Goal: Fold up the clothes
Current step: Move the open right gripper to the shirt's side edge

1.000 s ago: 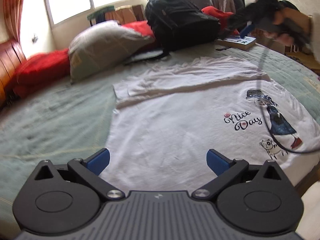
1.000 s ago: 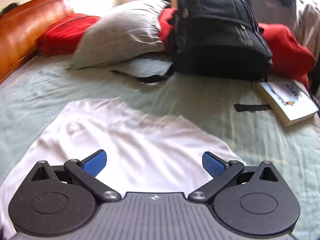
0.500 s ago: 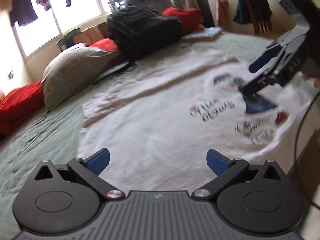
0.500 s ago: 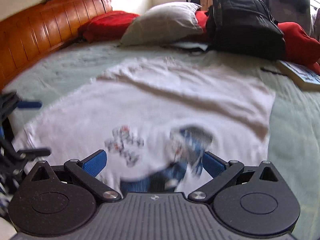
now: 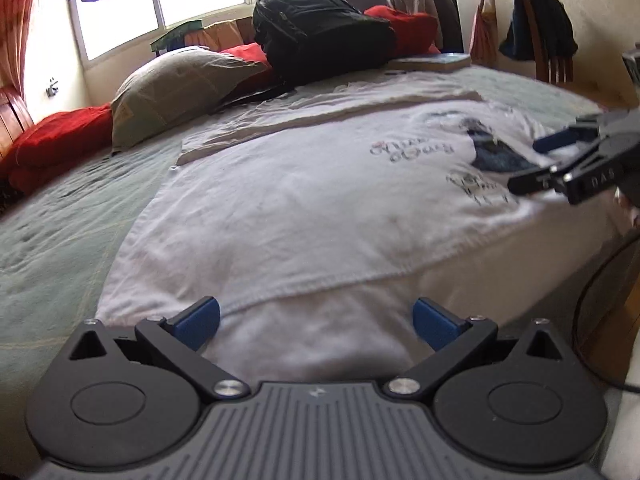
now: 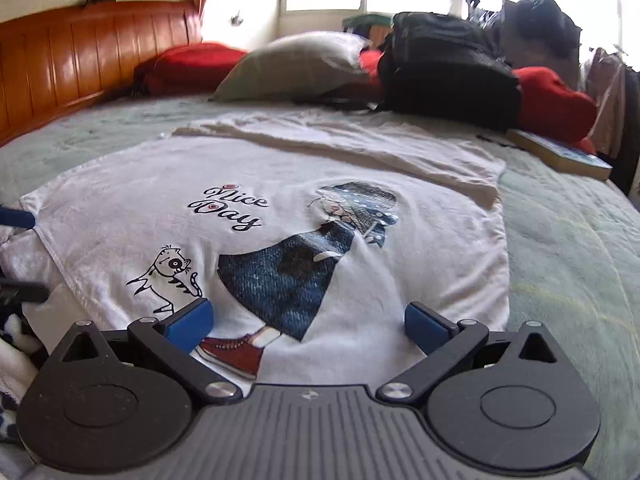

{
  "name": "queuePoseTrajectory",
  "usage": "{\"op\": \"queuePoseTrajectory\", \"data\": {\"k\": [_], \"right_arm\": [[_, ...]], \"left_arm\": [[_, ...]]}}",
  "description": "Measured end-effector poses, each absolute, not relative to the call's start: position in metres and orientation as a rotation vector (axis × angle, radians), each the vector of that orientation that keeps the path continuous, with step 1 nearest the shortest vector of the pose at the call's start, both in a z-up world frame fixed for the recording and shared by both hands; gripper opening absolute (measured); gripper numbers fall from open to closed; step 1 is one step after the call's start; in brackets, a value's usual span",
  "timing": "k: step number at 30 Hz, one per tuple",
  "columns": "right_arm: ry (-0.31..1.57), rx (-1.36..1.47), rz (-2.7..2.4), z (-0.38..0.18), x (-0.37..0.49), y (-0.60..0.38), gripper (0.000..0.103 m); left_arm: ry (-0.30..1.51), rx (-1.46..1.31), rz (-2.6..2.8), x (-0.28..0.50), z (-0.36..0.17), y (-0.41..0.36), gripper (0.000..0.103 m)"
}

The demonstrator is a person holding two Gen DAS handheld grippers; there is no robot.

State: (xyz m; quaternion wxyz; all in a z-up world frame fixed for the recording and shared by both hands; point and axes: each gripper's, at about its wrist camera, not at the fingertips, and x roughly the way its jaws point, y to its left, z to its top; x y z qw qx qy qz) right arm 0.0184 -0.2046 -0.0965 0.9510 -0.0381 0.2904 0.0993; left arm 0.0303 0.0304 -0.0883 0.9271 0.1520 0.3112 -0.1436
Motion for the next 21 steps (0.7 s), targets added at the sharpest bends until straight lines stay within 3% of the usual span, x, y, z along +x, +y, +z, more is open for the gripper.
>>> {"op": "queuePoseTrajectory", "data": {"k": [7,21], "right_arm": [[0.56,-0.079,0.21,-0.1,0.006,-0.208,0.103],[0.57,-0.083,0.203,-0.101,0.007,-0.205,0.103]], "left_arm": [[0.554,0.38,-0.296,0.026,-0.069,0.013,0.102],[0.722,0.14,-0.431,0.011,-0.074,0.022,0.102]]}}
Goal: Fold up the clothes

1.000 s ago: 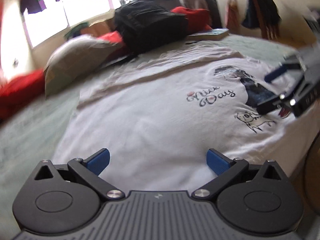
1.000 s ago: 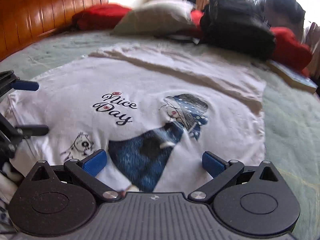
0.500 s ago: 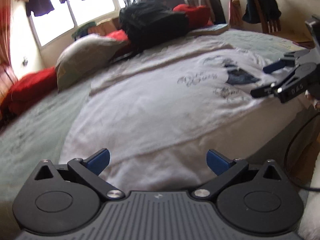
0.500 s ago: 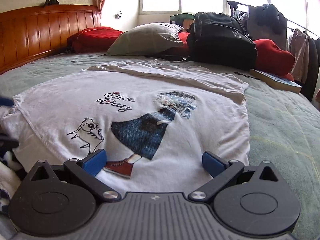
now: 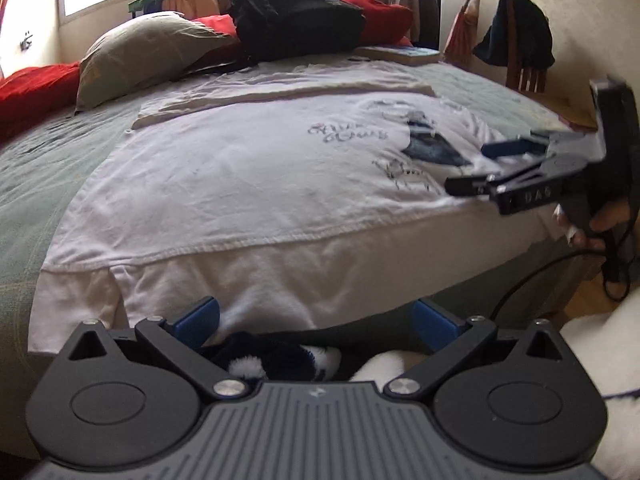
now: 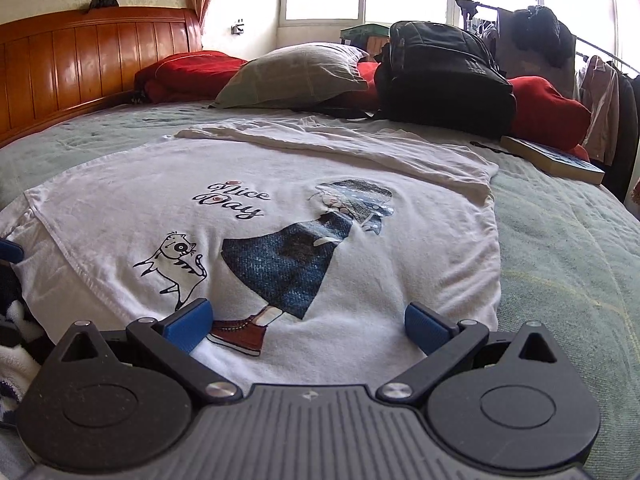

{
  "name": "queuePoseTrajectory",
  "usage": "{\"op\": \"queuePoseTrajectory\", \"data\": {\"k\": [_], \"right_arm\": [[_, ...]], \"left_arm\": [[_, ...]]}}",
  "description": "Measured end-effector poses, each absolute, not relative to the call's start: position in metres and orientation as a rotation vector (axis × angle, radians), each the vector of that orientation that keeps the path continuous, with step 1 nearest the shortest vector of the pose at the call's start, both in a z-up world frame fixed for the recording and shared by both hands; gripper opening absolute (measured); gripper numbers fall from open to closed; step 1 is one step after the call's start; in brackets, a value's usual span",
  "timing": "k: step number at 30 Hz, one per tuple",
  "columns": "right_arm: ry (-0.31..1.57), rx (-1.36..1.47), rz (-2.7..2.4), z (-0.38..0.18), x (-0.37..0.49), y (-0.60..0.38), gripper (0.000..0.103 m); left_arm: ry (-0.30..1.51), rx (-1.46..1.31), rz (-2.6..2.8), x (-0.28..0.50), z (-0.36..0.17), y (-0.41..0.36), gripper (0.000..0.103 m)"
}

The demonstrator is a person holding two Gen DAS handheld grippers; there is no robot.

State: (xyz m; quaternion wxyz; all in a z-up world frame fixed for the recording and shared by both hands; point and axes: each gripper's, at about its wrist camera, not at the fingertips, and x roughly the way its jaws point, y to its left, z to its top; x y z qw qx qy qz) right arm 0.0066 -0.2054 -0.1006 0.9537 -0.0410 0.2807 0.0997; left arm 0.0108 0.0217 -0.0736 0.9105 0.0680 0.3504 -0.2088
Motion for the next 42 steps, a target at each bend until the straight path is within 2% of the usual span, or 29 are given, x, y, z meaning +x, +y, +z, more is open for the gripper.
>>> {"op": "queuePoseTrajectory", "data": {"k": [4,10,17,22,25,33,38,42], "right_arm": [[0.573,-0.085,0.199,-0.1,0.007,-0.205,0.103],[0.576,-0.085,0.197,-0.1,0.007,-0.204,0.103],[0.585,-0.09,0.192,-0.099,0.008,-0.203,0.103],[0.59,-0.092,0.18,-0.098,0.007,-0.201,0.103],[0.595,-0.091,0.176,-0.097,0.006,-0.201,0.103],[0.603,-0.092,0.175,-0.097,0.008,-0.201,0.103],[0.608,-0.094,0.172,-0.096,0.008,-0.201,0.103],[0.603,-0.093,0.169,-0.096,0.007,-0.201,0.103]], "left_arm": [[0.715,0.073,-0.523,0.019,-0.063,0.016,0.102],[0.835,0.11,-0.54,0.017,-0.077,0.009,0.102],[0.709,0.171,-0.472,0.035,-0.039,0.022,0.102],[0.785,0.145,-0.44,0.072,-0.064,0.027,0.102],[0.751,0.171,-0.439,0.067,-0.072,0.029,0.102],[0.716,0.248,-0.413,0.053,-0.059,0.032,0.102],[0.617,0.252,-0.435,0.074,-0.041,0.021,0.102],[0.658,0.242,-0.453,0.098,-0.052,0.012,0.102]]}}
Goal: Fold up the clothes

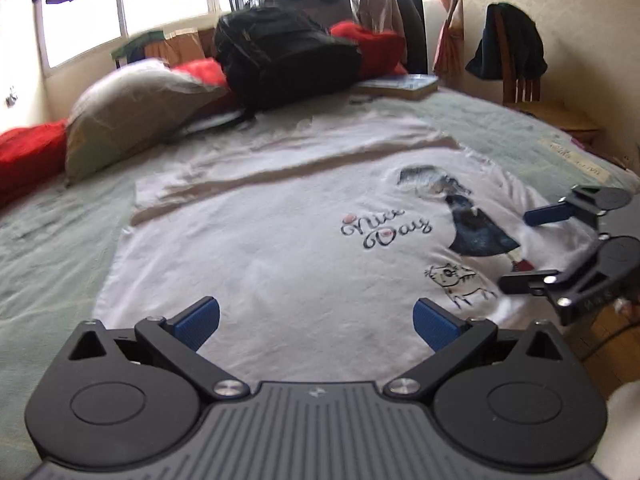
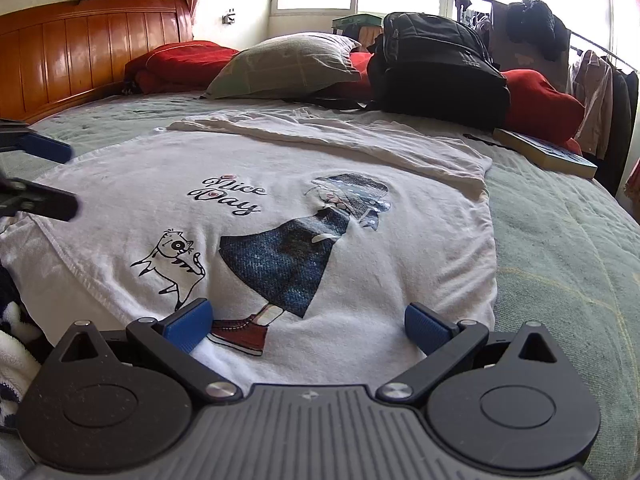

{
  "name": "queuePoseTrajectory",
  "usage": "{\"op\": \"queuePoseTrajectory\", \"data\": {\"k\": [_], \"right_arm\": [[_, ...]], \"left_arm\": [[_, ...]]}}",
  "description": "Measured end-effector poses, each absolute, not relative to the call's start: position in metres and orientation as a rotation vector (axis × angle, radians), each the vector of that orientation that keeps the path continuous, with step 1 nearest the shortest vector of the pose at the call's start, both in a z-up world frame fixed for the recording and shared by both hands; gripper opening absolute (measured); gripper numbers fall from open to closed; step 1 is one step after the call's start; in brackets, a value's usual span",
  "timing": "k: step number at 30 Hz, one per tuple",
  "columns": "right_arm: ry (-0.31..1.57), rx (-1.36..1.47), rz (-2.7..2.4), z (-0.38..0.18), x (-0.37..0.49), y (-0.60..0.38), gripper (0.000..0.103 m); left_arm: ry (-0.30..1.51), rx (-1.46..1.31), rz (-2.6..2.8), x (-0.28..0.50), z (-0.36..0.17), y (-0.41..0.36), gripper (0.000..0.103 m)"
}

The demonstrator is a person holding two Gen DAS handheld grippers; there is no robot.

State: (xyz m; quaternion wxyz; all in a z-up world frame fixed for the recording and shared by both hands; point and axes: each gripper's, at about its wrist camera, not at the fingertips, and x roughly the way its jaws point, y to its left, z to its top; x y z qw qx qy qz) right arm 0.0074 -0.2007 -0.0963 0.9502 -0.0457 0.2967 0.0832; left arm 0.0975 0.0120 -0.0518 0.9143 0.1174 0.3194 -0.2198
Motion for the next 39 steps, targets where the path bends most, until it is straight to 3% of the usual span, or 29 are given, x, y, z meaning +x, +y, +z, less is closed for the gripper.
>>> {"op": "queuePoseTrajectory", "data": {"k": [4,10,22,32,39], "right_arm": [[0.574,-0.098,0.176,-0.099,0.003,-0.202,0.103],[0.585,-0.113,0.222,-0.086,-0.009,-0.211,0.103],[0.502,-0.592,0.474,-0.08,-0.045,-0.135,0.103],[0.506,-0.936,0.488,-0.119,-0.036,-0.082,0.103],[0.421,-1.024,0.442,-0.114,-0.046,-0.078,0.103]], "left_arm": [[0.712,0.214,-0.466,0.102,-0.076,0.017,0.102],[0.691,0.263,-0.436,0.083,-0.069,0.023,0.102],[0.373,0.829,-0.416,0.016,-0.06,-0.017,0.102],[0.37,0.817,-0.4,0.01,-0.052,-0.013,0.102],[0.371,0.814,-0.433,0.006,-0.055,-0.012,0.102]]}}
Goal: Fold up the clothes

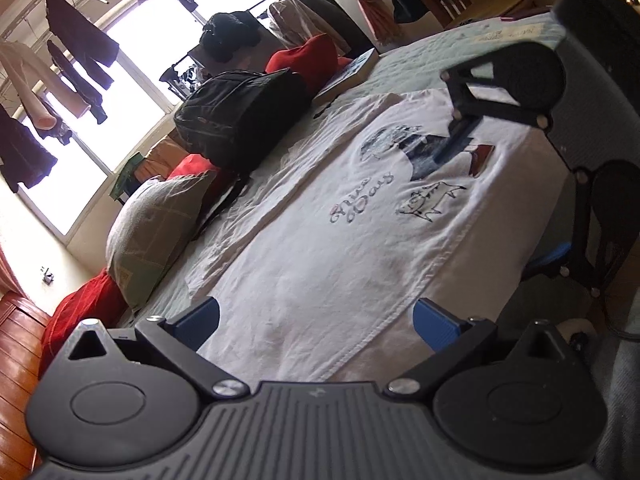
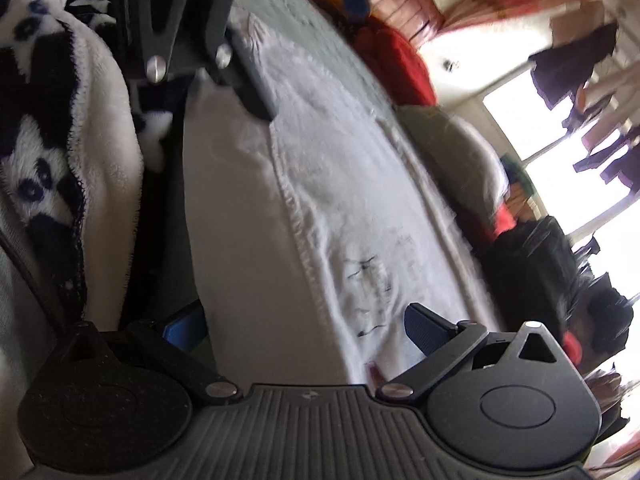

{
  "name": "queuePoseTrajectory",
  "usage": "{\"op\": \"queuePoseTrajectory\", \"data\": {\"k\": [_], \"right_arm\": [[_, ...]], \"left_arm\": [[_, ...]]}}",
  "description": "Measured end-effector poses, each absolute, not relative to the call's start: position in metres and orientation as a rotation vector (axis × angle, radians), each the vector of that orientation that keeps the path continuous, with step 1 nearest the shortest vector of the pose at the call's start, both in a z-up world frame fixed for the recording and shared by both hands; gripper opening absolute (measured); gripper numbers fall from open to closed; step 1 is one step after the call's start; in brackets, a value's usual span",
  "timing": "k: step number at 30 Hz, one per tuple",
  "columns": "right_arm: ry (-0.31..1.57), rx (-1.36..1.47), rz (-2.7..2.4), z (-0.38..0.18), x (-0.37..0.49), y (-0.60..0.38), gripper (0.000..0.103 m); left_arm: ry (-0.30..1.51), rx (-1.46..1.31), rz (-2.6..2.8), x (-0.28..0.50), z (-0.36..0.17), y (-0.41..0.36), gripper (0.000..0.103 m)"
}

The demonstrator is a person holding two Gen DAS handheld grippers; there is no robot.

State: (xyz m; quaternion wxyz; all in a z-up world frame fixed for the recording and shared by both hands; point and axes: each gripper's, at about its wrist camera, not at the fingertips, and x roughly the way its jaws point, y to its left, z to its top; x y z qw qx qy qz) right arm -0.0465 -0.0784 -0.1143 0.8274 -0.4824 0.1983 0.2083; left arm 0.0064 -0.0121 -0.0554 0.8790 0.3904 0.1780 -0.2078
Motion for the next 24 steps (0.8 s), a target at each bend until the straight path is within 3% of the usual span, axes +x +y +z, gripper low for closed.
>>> {"op": "queuePoseTrajectory", "data": {"k": [15,24], "right_arm": [[0.357,-0.744,0.36,-0.058,-0.036,-0.109,0.103],[0.406,-0.676,0.474,-0.065,-0.036,-0.106,0.103]], "left_arm": [[0.36,0.893,-0.451,0.013,-0.088,-0.035,0.102],[0.327,0.756,-0.36,0.027,-0.059,-0.023,0.102]]}}
